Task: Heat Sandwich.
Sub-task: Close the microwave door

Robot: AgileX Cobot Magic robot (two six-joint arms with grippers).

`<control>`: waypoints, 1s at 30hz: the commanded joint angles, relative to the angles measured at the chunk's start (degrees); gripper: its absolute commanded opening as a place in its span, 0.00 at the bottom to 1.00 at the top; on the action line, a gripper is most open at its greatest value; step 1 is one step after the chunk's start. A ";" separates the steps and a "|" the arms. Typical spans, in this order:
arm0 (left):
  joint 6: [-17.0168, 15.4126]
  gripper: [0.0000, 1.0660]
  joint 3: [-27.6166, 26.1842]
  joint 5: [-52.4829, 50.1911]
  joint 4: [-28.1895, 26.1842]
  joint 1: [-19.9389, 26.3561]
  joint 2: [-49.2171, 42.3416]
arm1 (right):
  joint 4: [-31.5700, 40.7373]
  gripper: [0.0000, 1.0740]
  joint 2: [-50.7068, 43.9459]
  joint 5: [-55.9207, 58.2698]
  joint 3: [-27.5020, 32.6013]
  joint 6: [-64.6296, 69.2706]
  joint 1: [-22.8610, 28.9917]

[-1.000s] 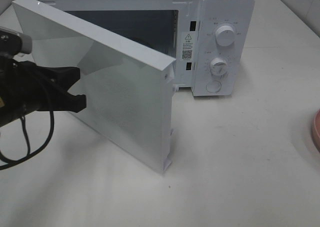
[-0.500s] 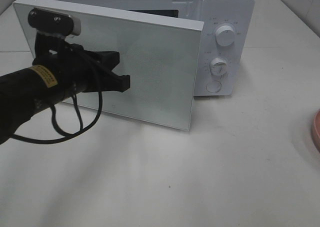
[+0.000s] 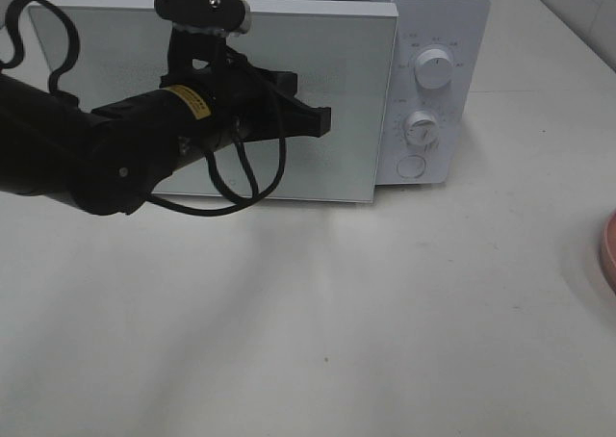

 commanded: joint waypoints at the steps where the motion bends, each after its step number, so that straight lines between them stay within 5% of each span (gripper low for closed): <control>1: 0.69 0.00 -3.15 1.38 -1.26 -0.46 1.38 | -0.06 0.70 -1.66 -0.06 0.00 -0.29 -0.29; 20: 6.65 0.00 -14.27 5.21 -9.22 -0.17 8.14 | -0.06 0.70 -1.66 -0.06 0.00 -0.29 -0.29; 30: 6.70 0.00 -18.28 6.53 -9.68 1.66 10.77 | -0.06 0.70 -1.66 -0.06 0.00 -0.29 -0.29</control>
